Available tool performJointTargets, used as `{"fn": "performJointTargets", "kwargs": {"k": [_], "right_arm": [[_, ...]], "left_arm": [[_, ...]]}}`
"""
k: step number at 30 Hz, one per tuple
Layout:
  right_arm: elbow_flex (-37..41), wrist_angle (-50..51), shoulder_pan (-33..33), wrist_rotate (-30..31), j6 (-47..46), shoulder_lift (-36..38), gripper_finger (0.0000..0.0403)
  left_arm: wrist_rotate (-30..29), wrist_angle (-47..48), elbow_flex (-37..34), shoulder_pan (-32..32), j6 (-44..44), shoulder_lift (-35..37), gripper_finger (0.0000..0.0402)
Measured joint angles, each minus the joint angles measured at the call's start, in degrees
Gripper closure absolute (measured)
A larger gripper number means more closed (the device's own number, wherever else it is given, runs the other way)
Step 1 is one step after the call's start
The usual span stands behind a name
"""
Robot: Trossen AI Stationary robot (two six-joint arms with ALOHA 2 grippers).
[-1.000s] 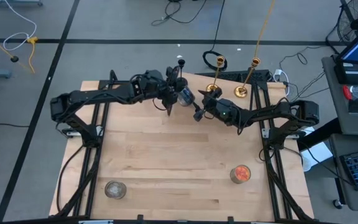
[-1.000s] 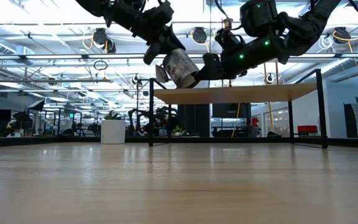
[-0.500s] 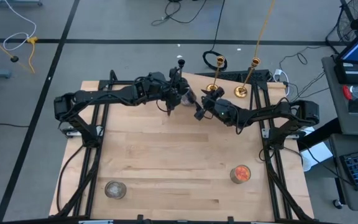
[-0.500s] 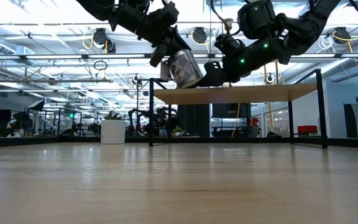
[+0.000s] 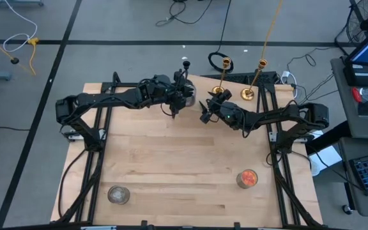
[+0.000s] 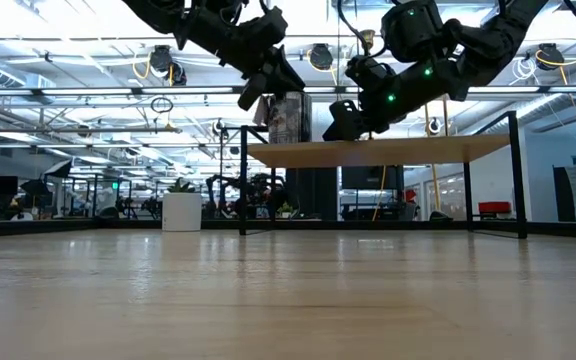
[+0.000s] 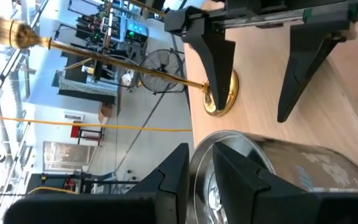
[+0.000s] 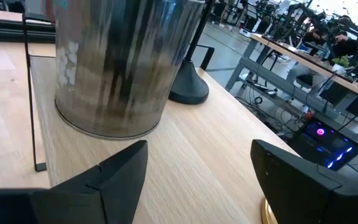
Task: Pick & Place candle stick holders
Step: Put the top brown scented candle on the shelf, then put the orange scented candle on the shelf
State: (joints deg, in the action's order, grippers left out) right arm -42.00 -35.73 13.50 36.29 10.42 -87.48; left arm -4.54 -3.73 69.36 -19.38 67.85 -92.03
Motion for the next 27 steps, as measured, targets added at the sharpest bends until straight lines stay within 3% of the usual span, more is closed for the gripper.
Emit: {"fn": "performJointTargets", "kwargs": {"k": [9, 16, 21, 27], "right_arm": [[0.3, -2.8, -0.1, -0.1, 0.4, -0.2, 0.0119], [0.3, -3.7, -1.8, -0.3, 1.3, -0.2, 0.0119], [0.3, -4.8, -3.5, -0.3, 1.3, 0.0, 0.0119], [0.3, -4.5, -6.7, -0.3, 0.5, 2.5, 0.0119]], "left_arm": [[-1.1, -0.9, 0.0, 0.0, -1.0, 0.1, 0.0321], [-1.0, -1.0, -0.1, 1.2, -5.2, 5.5, 0.0321], [-1.0, 5.3, -0.1, 2.4, -9.8, 11.3, 0.0321], [-2.6, 16.1, 0.0, 4.3, -21.8, 18.8, 0.0321]]}}
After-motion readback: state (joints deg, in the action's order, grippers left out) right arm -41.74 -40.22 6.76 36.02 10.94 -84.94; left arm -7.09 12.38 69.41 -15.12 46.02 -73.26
